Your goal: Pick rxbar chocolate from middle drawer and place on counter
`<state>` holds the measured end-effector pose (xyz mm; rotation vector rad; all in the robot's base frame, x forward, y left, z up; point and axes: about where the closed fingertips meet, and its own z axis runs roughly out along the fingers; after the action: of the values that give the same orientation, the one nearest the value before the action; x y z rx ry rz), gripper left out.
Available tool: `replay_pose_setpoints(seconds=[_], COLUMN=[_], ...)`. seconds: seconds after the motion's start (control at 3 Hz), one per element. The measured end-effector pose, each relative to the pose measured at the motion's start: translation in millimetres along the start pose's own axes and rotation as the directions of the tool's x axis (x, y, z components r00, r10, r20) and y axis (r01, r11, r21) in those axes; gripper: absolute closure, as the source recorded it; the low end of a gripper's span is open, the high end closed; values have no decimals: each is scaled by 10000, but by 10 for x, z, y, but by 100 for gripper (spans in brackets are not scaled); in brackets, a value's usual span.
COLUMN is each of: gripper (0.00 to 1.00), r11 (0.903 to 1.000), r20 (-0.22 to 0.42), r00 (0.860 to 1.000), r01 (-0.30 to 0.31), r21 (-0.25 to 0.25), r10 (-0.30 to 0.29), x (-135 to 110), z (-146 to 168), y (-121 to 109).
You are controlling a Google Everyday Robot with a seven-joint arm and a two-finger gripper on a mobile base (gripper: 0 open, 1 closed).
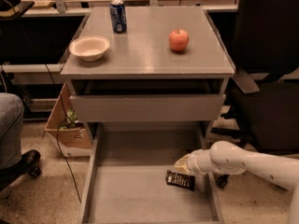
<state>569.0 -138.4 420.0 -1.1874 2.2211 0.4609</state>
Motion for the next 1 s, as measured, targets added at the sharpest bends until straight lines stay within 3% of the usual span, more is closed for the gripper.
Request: replay_pose_setpoints(seconds=[0.33, 0.67, 1.0], gripper=[100, 76, 53], r11=[9998, 9997, 9997], r20=[42, 6, 7], r00=[9999, 9997, 9997], r01=[146, 227, 227], r21=[142, -58, -60], r10=[-147, -227, -227], x=[-168, -295, -295], z=[-239, -497, -496], y=[24, 56, 57])
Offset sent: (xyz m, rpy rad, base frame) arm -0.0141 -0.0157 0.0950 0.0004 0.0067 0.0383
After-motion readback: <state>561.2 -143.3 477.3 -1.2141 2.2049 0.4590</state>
